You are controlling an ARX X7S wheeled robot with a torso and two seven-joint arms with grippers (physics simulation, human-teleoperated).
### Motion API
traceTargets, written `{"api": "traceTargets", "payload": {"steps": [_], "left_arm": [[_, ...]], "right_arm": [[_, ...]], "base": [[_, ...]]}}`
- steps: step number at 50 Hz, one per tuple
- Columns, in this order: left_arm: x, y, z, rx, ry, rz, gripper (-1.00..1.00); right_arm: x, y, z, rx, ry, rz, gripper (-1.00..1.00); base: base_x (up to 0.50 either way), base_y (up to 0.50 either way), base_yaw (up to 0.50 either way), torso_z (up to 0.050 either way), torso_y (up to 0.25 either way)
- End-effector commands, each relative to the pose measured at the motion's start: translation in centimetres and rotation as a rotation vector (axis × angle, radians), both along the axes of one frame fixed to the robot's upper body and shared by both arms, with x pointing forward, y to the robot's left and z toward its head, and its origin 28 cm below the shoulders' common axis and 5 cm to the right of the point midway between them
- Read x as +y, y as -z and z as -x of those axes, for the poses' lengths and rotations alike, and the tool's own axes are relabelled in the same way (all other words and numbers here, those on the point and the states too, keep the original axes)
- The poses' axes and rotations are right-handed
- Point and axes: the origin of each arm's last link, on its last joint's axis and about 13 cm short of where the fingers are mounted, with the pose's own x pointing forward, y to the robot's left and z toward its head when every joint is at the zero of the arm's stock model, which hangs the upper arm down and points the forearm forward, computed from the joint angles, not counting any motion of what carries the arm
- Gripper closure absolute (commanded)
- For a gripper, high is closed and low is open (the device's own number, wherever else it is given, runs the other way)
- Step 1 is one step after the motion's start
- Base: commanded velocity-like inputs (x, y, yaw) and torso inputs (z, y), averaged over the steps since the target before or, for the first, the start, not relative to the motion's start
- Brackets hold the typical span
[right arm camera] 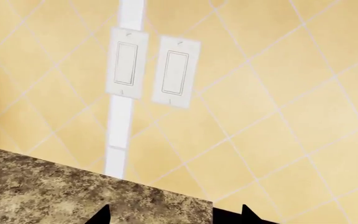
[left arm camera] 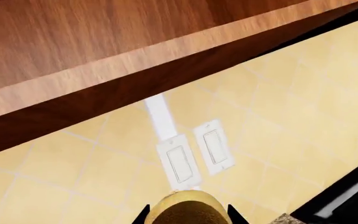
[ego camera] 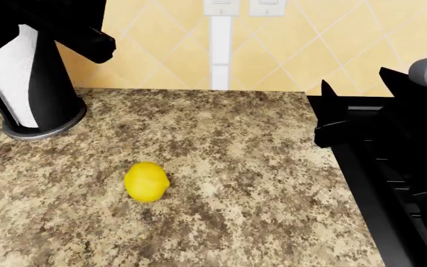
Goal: Pick the lemon, kiwi from the counter and place them in the cabinet. Then close the cabinet.
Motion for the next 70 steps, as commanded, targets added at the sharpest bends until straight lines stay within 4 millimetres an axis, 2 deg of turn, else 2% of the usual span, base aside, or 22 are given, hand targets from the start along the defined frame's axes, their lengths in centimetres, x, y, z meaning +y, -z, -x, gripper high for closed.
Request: {"api": "traceTargets", "payload": {"steps": [1,6,11,21,31,40,54,61,70], "left_arm": [[0.3,-2.0,0.4,-0.002,0.183,0.077,1.0],[0.0,-2.3,0.7,0.055,0.316,0.129,1.0],[-0.3,-3.0,1.0,0.053,0.36,0.145,1.0],[-0.8,-6.9,2.0,-0.057,0.361,0.12,1.0],[-1.0,-10.9,1.4,-0.137,0.308,0.106,1.0],[-0.7,-14.0,-0.2,-0.225,0.241,0.085,1.0],[1.1,-17.5,-2.9,-0.301,0.056,0.093,1.0],[2.1,-18.0,-5.1,-0.275,-0.061,0.127,1.0],[2.3,-17.4,-8.1,-0.231,-0.126,0.118,1.0]], "right_arm": [[0.0,-0.1,-0.1,0.0,0.001,0.0,-1.0],[0.0,-0.2,-0.1,-0.001,0.001,-0.001,-1.0],[0.0,-0.1,0.0,-0.002,0.001,-0.002,-1.0],[0.1,-0.1,0.0,-0.001,-0.004,-0.002,-1.0],[0.1,-0.2,0.0,-0.004,-0.007,-0.003,-1.0],[0.1,-0.4,0.1,-0.004,-0.007,-0.004,-1.0],[0.2,-0.4,0.0,-0.003,-0.01,0.0,-1.0],[0.3,-0.5,0.0,-0.001,-0.012,0.003,-1.0],[0.4,-0.5,-0.2,0.001,-0.018,0.006,-1.0]], "base": [[0.0,0.0,0.0,0.0,0.0],[0.0,0.0,0.0,0.0,0.0],[0.0,0.0,0.0,0.0,0.0],[0.0,0.0,0.0,0.0,0.0],[0.0,0.0,0.0,0.0,0.0],[0.0,0.0,0.0,0.0,0.0],[0.0,0.0,0.0,0.0,0.0],[0.0,0.0,0.0,0.0,0.0],[0.0,0.0,0.0,0.0,0.0]]}}
